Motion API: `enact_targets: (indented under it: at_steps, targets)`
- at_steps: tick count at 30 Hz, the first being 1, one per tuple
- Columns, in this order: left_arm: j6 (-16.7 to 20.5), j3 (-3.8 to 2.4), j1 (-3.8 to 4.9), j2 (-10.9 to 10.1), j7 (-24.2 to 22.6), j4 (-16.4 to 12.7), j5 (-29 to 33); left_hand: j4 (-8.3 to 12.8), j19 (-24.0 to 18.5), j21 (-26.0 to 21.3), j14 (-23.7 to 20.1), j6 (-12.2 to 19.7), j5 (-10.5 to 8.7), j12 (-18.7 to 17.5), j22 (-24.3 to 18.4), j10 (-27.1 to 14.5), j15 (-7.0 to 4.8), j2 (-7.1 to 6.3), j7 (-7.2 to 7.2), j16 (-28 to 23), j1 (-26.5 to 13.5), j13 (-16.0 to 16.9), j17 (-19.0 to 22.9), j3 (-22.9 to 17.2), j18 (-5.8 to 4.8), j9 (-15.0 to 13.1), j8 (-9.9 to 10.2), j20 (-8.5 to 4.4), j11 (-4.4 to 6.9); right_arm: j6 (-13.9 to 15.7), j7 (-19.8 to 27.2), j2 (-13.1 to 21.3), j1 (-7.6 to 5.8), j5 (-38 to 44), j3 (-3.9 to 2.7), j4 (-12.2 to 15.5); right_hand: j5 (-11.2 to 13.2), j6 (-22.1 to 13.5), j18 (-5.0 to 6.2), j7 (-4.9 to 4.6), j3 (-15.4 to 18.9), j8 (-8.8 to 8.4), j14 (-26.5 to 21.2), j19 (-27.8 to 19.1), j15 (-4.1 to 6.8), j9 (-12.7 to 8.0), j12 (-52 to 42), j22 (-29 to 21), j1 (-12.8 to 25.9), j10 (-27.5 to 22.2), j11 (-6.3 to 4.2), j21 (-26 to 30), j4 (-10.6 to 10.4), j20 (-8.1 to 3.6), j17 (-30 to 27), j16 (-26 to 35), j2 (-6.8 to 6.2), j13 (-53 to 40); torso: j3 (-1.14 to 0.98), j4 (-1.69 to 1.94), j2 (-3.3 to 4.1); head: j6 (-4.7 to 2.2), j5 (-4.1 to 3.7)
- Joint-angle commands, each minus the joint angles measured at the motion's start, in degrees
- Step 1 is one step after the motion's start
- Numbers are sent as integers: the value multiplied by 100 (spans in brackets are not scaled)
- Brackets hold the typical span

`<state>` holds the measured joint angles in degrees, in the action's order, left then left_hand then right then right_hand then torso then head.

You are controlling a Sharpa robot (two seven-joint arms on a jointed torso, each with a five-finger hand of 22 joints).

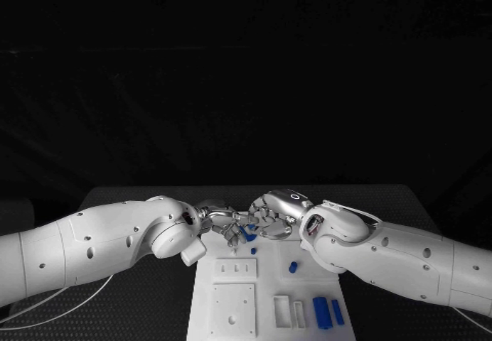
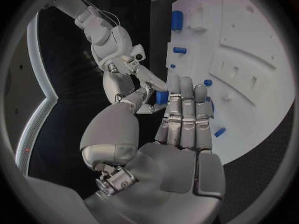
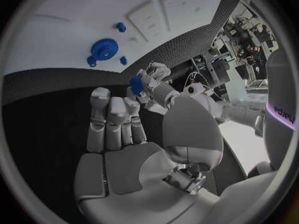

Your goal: Assemble the parts on the task board

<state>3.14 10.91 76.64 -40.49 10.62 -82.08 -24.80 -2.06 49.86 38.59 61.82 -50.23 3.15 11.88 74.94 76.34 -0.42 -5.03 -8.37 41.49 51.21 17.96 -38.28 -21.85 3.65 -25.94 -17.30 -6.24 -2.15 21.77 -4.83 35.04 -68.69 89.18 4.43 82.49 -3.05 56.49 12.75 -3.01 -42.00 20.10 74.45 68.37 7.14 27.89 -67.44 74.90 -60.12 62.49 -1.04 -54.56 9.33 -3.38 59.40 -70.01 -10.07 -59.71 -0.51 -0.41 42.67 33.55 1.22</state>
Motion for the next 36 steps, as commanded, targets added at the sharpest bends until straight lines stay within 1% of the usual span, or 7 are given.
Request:
enact_targets:
  at_steps: [1,15,20,26,32,35,36]
  targets:
    - [-8,-5,12,21,-27,-14,16,11,-53,29,-36,-46,-24,30,104,-44,-14,66,8,27,46,17,4,49,71,5,-22,7,-12,-109,4,-28,2,11,1,21,25,236,225,-197,-2,3,9,15,45,-1,13,55,-1,17,-37,-1,-32,-13,10,3,-49,7,3,4,0,9,-3]
    - [-6,-5,17,20,16,16,19,203,-83,65,-42,-100,-7,43,91,-74,-13,343,18,45,232,98,28,141,63,27,-21,8,-7,-169,9,-49,4,-17,4,37,25,234,225,-198,-2,0,9,18,45,-1,15,54,8,16,-37,2,-44,-14,11,5,-61,7,0,-3,3,23,11]
    - [-61,-5,19,21,8,6,35,349,-99,81,-43,-158,227,46,80,-89,-12,479,28,55,296,147,50,133,53,46,-24,9,-2,-202,5,-72,4,-17,6,-13,25,233,225,-198,-2,-1,9,18,45,0,15,53,9,15,-37,3,-47,-14,11,6,-63,7,-1,-3,-1,34,-2]
    - [-93,-5,19,18,17,10,42,763,-113,111,-46,-269,618,48,74,-101,-5,734,51,78,485,209,73,-22,31,48,-56,19,4,-233,11,-101,7,-19,9,-47,25,231,225,-199,-3,-2,9,17,45,0,16,53,10,14,-36,4,-50,-14,11,7,-66,7,-7,-1,-3,35,-2]
    - [-100,-5,19,18,12,22,42,1179,-114,139,-43,-361,884,51,69,-94,-1,983,80,103,512,257,88,-174,11,22,-94,23,13,-257,23,-102,8,-24,13,-45,25,230,225,-199,-3,-3,8,17,44,0,16,53,12,13,-36,5,-52,-14,11,8,-69,7,-7,-2,-2,39,0]
    - [-88,-4,19,14,8,33,42,1347,-109,153,-41,-401,946,52,65,-86,-1,1104,94,116,476,278,96,-275,2,7,-108,22,21,-271,33,-101,8,-34,14,-42,25,229,225,-199,-3,-4,8,17,44,0,16,53,13,12,-36,6,-54,-14,12,8,-71,7,-4,-3,-1,39,2]
    - [-87,-4,19,16,6,38,42,1388,-106,157,-38,-414,891,51,62,-83,-2,1117,99,121,470,284,99,-345,0,3,-111,21,23,-274,36,-98,8,-35,15,-40,25,229,225,-199,-2,-4,8,17,44,0,17,53,14,12,-36,6,-54,-14,12,8,-73,6,-4,-4,0,37,3]
